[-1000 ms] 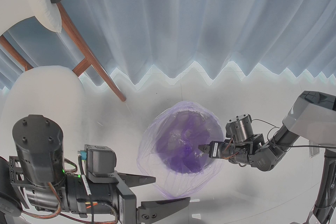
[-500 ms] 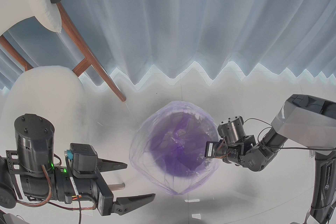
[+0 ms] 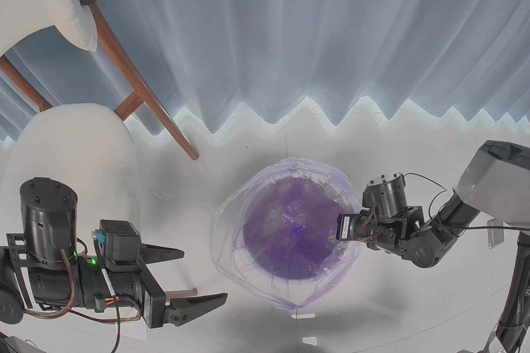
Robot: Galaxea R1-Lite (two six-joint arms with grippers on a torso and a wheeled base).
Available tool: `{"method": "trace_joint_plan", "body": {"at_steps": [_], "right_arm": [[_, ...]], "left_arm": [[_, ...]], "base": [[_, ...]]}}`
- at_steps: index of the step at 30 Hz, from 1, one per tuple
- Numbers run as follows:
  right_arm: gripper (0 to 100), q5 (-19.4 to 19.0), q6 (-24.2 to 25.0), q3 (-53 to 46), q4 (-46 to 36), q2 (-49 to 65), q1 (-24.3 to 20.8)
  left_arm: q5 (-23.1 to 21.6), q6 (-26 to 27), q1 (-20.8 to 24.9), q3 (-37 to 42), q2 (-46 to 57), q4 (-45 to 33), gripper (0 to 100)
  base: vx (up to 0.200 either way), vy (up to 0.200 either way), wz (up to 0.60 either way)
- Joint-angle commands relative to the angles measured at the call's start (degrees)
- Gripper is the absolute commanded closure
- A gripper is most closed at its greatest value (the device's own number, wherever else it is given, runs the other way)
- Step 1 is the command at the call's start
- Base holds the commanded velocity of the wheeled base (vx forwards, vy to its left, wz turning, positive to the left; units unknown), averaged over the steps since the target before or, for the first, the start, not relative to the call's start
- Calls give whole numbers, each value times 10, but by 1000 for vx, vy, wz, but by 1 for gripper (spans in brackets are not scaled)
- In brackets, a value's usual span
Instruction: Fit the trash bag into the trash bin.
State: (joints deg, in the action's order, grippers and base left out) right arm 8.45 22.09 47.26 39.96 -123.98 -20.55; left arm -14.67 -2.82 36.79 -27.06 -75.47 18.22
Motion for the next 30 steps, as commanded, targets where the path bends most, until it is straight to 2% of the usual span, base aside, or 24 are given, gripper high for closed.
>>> {"method": "trace_joint_plan", "body": {"at_steps": [1, 3, 5, 13, 18, 23, 30], "right_arm": [[100, -26, -10, -72, 60, 63, 20], [100, -34, -13, -83, 71, 69, 20], [100, -62, -34, -135, 112, 95, 20], [100, -98, -67, -223, 198, 117, 12], [100, -98, -86, -262, 233, 120, -4], [100, -98, -86, -268, 235, 131, -24], [100, -98, -84, -269, 234, 139, -46]], "left_arm": [[-1, -3, -30, -9, -10, 1, 0], [-1, -5, -30, -13, -12, 1, 0], [-4, -20, -30, -30, -17, 1, 0], [-4, -20, -30, -92, -73, 1, 0], [-4, -16, -23, -127, -105, 1, 0], [-10, 0, 10, -147, -136, 11, 0], [-7, 28, 21, -180, -187, 22, 0]], "base": [[0, 0, 0], [0, 0, 0], [0, 0, 0], [0, 0, 0], [0, 0, 0], [0, 0, 0], [0, 0, 0]]}}
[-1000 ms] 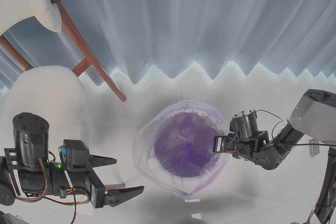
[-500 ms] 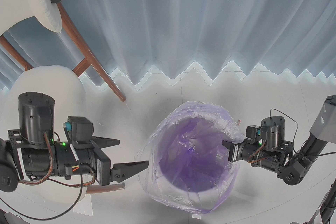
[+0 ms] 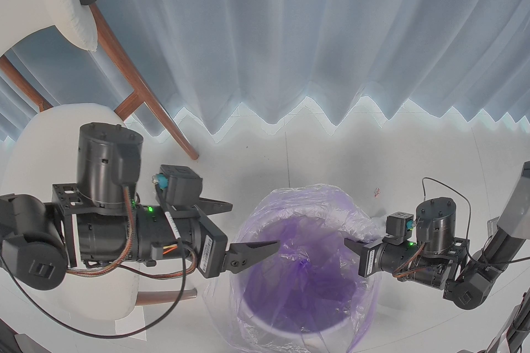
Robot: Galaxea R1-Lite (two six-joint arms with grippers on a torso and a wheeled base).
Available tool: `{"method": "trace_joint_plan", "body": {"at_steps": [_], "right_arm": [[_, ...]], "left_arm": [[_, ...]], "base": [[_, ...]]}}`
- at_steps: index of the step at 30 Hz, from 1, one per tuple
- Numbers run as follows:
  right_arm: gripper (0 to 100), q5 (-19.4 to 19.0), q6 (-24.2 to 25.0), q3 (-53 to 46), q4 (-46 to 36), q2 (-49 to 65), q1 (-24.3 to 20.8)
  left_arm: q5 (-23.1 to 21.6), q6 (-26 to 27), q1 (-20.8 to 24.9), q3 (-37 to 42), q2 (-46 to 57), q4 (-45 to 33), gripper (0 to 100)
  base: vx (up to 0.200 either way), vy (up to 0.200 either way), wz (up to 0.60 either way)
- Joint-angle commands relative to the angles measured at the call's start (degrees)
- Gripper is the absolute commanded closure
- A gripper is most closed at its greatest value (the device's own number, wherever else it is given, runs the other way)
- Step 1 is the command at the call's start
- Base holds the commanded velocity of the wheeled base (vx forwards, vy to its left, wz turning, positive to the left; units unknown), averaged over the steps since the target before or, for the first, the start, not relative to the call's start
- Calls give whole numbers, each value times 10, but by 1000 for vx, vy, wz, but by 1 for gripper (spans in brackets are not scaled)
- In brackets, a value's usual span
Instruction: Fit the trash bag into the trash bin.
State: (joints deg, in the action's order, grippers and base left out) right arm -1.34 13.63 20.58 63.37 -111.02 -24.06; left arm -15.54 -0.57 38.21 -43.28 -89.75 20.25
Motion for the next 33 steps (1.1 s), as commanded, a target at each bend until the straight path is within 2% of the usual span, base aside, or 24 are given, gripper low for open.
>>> {"method": "trace_joint_plan", "body": {"at_steps": [1, 6, 7, 10, 24, 29, 30, 33], "right_arm": [[100, 0, 1, -2, 0, 10, -11], [100, 0, 1, 0, 1, 11, -11], [100, 0, 1, -4, 1, 15, -11], [100, 0, 1, -12, 1, 20, -12], [100, 0, 2, -13, 1, 36, -21], [100, 0, 3, -21, 1, 42, -22], [100, -1, 3, -26, 2, 43, -22], [100, -2, 2, -33, 2, 48, -22]], "left_arm": [[3, 7, 6, -21, -47, 1, 0], [10, 7, 5, -21, -61, -1, 0], [29, 4, -1, -27, -68, -1, 0], [44, 2, -12, -46, -76, -4, 0], [45, 5, -16, -66, -103, -4, 0], [45, 3, -31, -73, -119, 0, 0], [45, 2, -31, -80, -121, 0, 100], [46, 0, -32, -94, -123, -1, 100]], "base": [[0, 0, 0], [0, 0, 0], [0, 0, 0], [0, 0, 0], [0, 0, 0], [0, 0, 0], [0, 0, 0], [0, 0, 0]]}}
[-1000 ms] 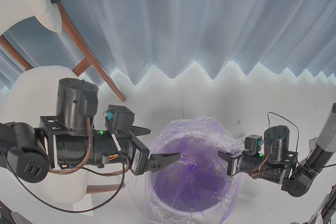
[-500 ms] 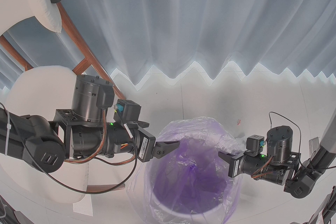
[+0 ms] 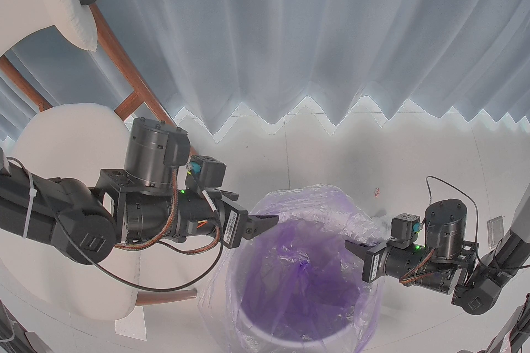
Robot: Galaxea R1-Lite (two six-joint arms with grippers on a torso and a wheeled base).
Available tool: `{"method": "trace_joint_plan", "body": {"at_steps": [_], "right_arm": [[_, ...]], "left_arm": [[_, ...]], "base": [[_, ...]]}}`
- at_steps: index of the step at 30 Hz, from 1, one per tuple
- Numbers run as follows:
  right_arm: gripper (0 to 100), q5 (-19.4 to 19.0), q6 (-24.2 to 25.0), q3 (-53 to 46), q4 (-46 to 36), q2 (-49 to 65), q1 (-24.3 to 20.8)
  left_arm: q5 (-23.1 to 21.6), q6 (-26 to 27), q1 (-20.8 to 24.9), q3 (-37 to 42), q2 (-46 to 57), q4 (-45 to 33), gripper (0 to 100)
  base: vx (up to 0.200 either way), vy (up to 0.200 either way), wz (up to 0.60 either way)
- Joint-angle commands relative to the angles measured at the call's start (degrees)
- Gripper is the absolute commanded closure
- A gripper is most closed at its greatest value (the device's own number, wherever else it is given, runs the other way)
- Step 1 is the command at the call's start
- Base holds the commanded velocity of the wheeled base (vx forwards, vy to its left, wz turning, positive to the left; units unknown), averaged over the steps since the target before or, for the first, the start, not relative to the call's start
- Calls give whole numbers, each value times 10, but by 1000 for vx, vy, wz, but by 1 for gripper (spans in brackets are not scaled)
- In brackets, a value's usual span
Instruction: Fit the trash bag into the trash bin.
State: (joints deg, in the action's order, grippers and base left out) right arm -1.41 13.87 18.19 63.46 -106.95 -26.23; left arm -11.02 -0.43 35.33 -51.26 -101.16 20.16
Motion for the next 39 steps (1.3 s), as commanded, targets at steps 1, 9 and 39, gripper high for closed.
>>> {"method": "trace_joint_plan", "body": {"at_steps": [1, 9, 39], "right_arm": [[100, -4, -1, -10, 1, 7, 0], [100, -10, -1, -10, 1, 16, -1], [100, -88, 2, -70, 85, 94, 41]], "left_arm": [[0, -4, -3, -16, -9, 1, 100], [-1, -12, -3, -14, -7, 0, 100], [-1, -34, -24, 17, -6, -1, 100]], "base": [[0, 0, 0], [0, 0, 0], [0, 0, 0]]}}
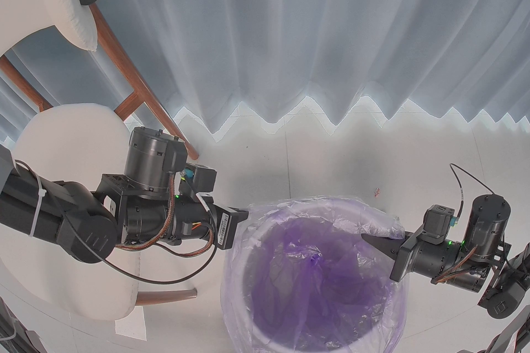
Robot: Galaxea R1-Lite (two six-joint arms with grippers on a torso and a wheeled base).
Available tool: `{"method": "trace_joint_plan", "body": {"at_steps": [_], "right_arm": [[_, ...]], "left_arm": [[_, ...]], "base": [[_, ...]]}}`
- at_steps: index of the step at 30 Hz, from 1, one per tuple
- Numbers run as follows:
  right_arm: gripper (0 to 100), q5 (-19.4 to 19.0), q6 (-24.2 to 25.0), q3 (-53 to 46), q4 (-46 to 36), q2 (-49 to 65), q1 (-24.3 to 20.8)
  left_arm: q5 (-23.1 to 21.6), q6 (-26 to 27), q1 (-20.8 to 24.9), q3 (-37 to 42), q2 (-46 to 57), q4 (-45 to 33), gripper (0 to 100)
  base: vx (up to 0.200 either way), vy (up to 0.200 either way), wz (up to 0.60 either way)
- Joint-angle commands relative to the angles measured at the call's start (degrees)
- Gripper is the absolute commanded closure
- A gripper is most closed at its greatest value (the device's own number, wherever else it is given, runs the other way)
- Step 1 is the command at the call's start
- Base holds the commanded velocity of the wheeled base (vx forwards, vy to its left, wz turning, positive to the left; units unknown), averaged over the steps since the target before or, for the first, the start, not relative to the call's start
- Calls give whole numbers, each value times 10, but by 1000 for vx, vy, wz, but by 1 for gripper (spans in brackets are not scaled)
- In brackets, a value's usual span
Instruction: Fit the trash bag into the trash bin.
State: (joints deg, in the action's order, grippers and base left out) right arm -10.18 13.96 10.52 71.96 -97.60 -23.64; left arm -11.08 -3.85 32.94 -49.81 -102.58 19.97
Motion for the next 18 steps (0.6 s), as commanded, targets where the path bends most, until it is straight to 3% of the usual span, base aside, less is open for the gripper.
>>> {"method": "trace_joint_plan", "body": {"at_steps": [1, 4, 9, 18], "right_arm": [[100, 0, 2, 10, 0, 0, 20], [100, 0, 5, 13, 0, 0, 25], [100, 2, 63, 39, 0, 2, 35], [100, 2, 99, 48, 1, 7, 35]], "left_arm": [[0, 0, 0, 4, 11, 1, 100], [0, 0, 0, 8, 12, 1, 100], [-1, 0, 0, 30, 20, 0, 100], [-1, 0, -1, 15, 2, 2, 100]], "base": [[0, 0, 0], [0, 0, 0], [0, 0, 0], [0, 0, 0]]}}
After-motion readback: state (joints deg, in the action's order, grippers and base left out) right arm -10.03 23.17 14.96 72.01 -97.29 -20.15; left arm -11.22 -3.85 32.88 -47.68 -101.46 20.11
